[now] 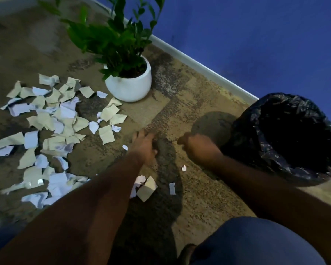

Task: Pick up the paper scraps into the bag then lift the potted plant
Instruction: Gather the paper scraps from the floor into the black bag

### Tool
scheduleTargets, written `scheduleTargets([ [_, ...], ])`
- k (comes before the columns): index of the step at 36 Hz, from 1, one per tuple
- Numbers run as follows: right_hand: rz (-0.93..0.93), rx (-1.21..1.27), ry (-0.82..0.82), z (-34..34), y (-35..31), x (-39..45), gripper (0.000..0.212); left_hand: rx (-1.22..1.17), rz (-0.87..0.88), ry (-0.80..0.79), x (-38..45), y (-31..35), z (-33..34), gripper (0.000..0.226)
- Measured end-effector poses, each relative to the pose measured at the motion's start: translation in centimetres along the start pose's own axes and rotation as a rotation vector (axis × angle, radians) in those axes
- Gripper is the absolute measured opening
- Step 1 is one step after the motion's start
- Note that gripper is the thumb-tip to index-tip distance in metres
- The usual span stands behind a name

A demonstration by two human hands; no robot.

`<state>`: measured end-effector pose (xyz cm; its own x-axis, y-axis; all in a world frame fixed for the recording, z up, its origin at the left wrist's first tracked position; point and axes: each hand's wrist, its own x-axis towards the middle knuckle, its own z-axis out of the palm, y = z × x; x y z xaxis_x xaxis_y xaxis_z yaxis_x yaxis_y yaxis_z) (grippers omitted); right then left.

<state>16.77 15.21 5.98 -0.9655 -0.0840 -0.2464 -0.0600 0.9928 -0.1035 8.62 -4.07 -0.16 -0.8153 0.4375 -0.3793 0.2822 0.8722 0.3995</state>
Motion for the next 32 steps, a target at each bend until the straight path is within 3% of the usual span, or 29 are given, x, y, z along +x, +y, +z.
scheduleTargets([
  [4, -0.006, 0.043, -0.120, 5.2, 0.4, -1.4, 0.022, 0.056, -0.019, -0.086, -0.8, -2.6, 0.8, 0.073],
  [10, 0.072, 0.090, -0.171, 10.8, 1.0, -2.8, 0.055, 0.156, 0.084, -0.127, -1.9, -5.1, 2.5, 0.070],
  [15, 0.121, 0.079, -0.032, 13.4, 0.2, -3.8, 0.053, 0.187, 0.123, -0.059, -1.9, -5.4, 2.8, 0.064],
  [20, 0.010, 0.125, 0.191, 13.7, -1.2, -4.5, 0.026, 0.188, 0.161, 0.006, -1.5, -5.3, 3.1, 0.053],
  [24, 0.092, 0.221, 0.059, 14.4, -2.1, -5.8, 0.051, 0.224, 0.174, 0.030, -1.3, -4.8, 3.0, 0.045],
  [29, -0.027, 0.223, -0.033, 14.8, -3.2, -7.0, 0.053, 0.274, 0.200, 0.041, -1.4, -4.3, 3.2, 0.036],
  [32, -0.072, 0.204, 0.021, 15.3, -3.8, -7.5, 0.045, 0.290, 0.213, 0.042, -1.5, -4.2, 3.0, 0.032],
])
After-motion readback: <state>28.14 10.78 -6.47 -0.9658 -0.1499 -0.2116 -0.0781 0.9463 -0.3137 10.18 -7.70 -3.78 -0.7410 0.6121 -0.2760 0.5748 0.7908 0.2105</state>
